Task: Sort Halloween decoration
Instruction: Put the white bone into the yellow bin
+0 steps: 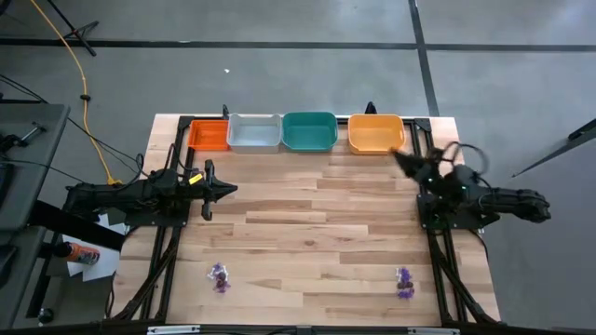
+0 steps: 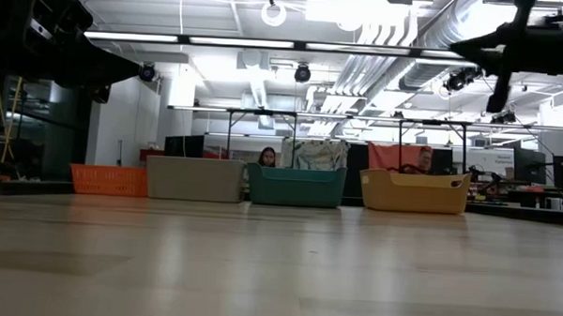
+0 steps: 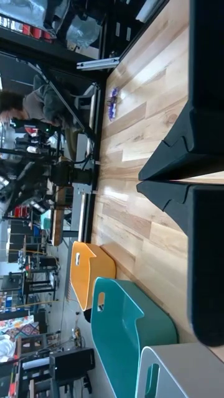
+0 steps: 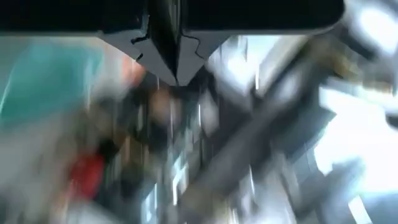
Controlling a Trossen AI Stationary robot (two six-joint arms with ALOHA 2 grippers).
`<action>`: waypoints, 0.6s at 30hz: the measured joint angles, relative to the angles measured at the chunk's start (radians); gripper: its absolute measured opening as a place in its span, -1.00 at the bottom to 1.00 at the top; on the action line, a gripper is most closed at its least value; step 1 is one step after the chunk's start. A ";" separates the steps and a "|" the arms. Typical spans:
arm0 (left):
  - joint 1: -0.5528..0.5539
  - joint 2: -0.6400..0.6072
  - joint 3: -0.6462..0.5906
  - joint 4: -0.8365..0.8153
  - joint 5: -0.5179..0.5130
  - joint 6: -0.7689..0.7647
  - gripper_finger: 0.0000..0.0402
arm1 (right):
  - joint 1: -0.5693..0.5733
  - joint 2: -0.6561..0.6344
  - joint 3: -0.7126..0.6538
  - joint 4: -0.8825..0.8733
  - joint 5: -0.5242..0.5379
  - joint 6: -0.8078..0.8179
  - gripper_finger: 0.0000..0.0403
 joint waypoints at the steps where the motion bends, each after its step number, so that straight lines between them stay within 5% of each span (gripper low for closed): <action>1: 0.000 0.000 0.000 0.000 0.000 0.000 -1.00 | 0.001 0.039 0.036 -0.088 -0.079 0.045 -0.93; 8: 0.000 0.000 0.000 0.000 0.000 0.000 -1.00 | 0.043 0.405 0.324 -0.729 -0.605 0.140 -0.58; 13: 0.000 0.000 0.000 0.000 0.000 0.000 -1.00 | 0.222 0.629 0.402 -0.895 -0.720 0.222 -0.41; 18: 0.000 0.000 0.000 0.000 0.000 0.000 -1.00 | 0.475 0.784 0.408 -0.884 -0.715 0.610 -0.38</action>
